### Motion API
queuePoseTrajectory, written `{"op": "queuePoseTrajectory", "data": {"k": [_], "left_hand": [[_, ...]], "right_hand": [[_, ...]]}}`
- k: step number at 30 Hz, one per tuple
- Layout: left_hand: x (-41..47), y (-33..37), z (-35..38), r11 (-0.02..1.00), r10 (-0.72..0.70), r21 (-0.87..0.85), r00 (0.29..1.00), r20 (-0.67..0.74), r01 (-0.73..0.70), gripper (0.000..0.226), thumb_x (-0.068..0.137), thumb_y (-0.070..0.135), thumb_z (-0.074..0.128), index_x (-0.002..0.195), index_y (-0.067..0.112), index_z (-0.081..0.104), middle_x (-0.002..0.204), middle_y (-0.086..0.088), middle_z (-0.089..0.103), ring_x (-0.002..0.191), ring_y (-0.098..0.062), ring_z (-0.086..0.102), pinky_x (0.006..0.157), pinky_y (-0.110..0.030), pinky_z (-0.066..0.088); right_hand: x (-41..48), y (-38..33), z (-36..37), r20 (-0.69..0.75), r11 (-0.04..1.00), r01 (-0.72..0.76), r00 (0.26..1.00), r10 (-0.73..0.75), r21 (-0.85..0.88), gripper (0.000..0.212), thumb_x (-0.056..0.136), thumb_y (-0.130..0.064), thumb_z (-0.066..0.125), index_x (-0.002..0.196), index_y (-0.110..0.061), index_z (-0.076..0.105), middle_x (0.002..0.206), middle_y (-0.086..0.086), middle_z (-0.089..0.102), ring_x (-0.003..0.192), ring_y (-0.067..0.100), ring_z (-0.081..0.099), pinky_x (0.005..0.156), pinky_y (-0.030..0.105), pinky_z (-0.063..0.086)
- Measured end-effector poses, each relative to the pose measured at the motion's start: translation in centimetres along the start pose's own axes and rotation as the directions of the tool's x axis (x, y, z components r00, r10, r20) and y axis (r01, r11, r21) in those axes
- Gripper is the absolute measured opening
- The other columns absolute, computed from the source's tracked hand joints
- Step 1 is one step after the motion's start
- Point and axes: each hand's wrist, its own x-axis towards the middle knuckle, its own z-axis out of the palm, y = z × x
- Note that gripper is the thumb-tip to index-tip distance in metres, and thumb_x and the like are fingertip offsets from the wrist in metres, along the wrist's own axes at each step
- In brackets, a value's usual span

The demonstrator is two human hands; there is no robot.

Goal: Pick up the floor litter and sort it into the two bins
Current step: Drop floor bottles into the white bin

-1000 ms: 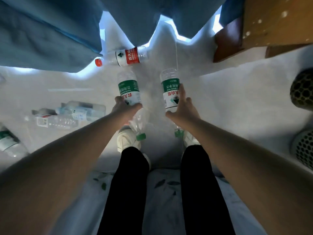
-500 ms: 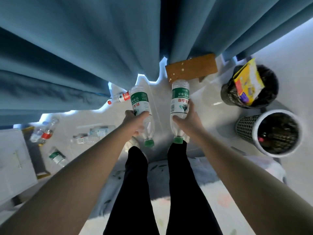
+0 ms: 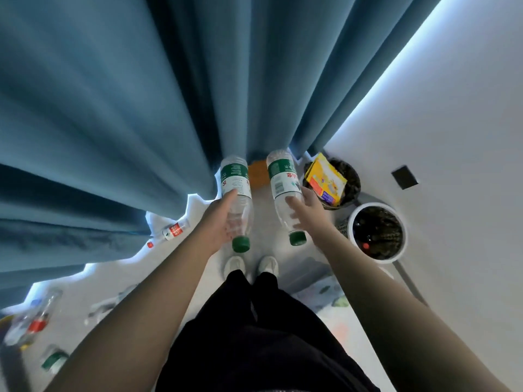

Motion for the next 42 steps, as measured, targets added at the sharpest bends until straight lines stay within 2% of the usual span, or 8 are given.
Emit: {"op": "queuePoseTrajectory", "data": {"k": [4, 14, 19, 28, 30, 33, 37, 42], "left_hand": [[0.0, 1.1, 1.5, 0.999, -0.052, -0.009, 0.993, 0.106, 0.053, 0.044, 0.092, 0.044, 0.054, 0.122, 0.012, 0.054, 0.086, -0.011, 0.063, 0.059, -0.023, 0.063, 0.055, -0.031, 0.053], [3.3, 1.0, 11.5, 0.945, -0.151, 0.310, 0.981, 0.122, 0.107, 0.049, 0.090, 0.041, 0.058, 0.129, 0.014, 0.047, 0.093, -0.011, 0.059, 0.067, -0.023, 0.060, 0.044, -0.027, 0.051], [5.8, -0.7, 21.4, 0.887, -0.158, 0.455, 0.978, 0.137, 0.079, 0.045, 0.091, 0.029, 0.058, 0.131, 0.015, 0.042, 0.113, -0.014, 0.060, 0.072, -0.023, 0.061, 0.042, -0.029, 0.051], [15.5, -7.4, 36.7, 0.694, -0.252, 0.713, 0.961, 0.112, 0.099, 0.055, 0.076, 0.024, 0.067, 0.123, 0.012, 0.040, 0.101, -0.016, 0.058, 0.067, -0.027, 0.058, 0.053, -0.033, 0.048], [19.5, -9.3, 39.2, 0.613, -0.257, 0.787, 0.959, 0.116, 0.069, 0.076, 0.059, 0.033, 0.070, 0.126, 0.012, 0.042, 0.102, -0.017, 0.059, 0.068, -0.028, 0.059, 0.056, -0.035, 0.050], [25.5, -12.1, 42.4, 0.499, -0.263, 0.866, 0.958, 0.114, 0.034, 0.065, 0.069, 0.036, 0.071, 0.124, 0.015, 0.043, 0.109, -0.013, 0.060, 0.086, -0.032, 0.065, 0.069, -0.044, 0.058], [32.9, -15.9, 46.1, 0.370, -0.298, 0.929, 0.950, 0.091, 0.027, 0.058, 0.081, 0.035, 0.067, 0.129, 0.014, 0.040, 0.111, -0.016, 0.057, 0.082, -0.032, 0.064, 0.049, -0.032, 0.053], [39.6, -21.1, 49.1, 0.136, -0.266, 0.990, 0.962, 0.069, -0.033, 0.063, 0.085, 0.031, 0.062, 0.139, 0.013, 0.034, 0.119, -0.014, 0.052, 0.086, -0.029, 0.060, 0.039, -0.025, 0.045]], "right_hand": [[-0.8, 1.2, -1.6, -0.043, 0.967, -0.077, 0.995, 0.090, 0.244, 0.046, 0.094, -0.027, 0.054, 0.137, -0.013, 0.042, 0.106, 0.008, 0.059, 0.079, 0.018, 0.057, 0.060, 0.027, 0.048], [1.4, 6.2, -9.7, -0.107, 0.747, -0.173, 0.945, 0.310, 0.641, 0.039, 0.093, -0.027, 0.054, 0.129, -0.013, 0.046, 0.115, 0.018, 0.056, 0.077, 0.031, 0.067, 0.057, 0.040, 0.055], [4.4, 9.2, -17.8, -0.100, 0.648, -0.215, 0.905, 0.413, 0.730, 0.019, 0.095, -0.027, 0.049, 0.108, -0.014, 0.055, 0.095, 0.015, 0.062, 0.077, 0.028, 0.060, 0.071, 0.045, 0.053], [14.3, 19.4, -31.2, -0.130, 0.637, -0.349, 0.804, 0.580, 0.687, 0.044, 0.087, -0.026, 0.055, 0.127, -0.012, 0.046, 0.119, 0.020, 0.057, 0.081, 0.031, 0.060, 0.046, 0.030, 0.051], [17.2, 22.6, -32.7, -0.134, 0.635, -0.390, 0.775, 0.617, 0.667, 0.050, 0.085, -0.027, 0.057, 0.130, -0.014, 0.042, 0.117, 0.017, 0.057, 0.084, 0.030, 0.062, 0.048, 0.032, 0.054], [21.8, 27.8, -33.6, -0.165, 0.647, -0.464, 0.722, 0.672, 0.606, 0.060, 0.075, -0.036, 0.061, 0.128, -0.012, 0.047, 0.112, 0.014, 0.060, 0.090, 0.031, 0.065, 0.071, 0.046, 0.059], [27.1, 33.7, -33.2, -0.214, 0.664, -0.532, 0.673, 0.708, 0.526, 0.059, 0.077, -0.042, 0.060, 0.124, -0.008, 0.052, 0.111, 0.013, 0.061, 0.091, 0.031, 0.063, 0.057, 0.027, 0.048], [32.6, 39.7, -32.2, -0.284, 0.708, -0.591, 0.654, 0.701, 0.386, 0.061, 0.083, -0.043, 0.056, 0.131, -0.007, 0.045, 0.119, 0.012, 0.057, 0.099, 0.030, 0.056, 0.069, 0.029, 0.041]]}}
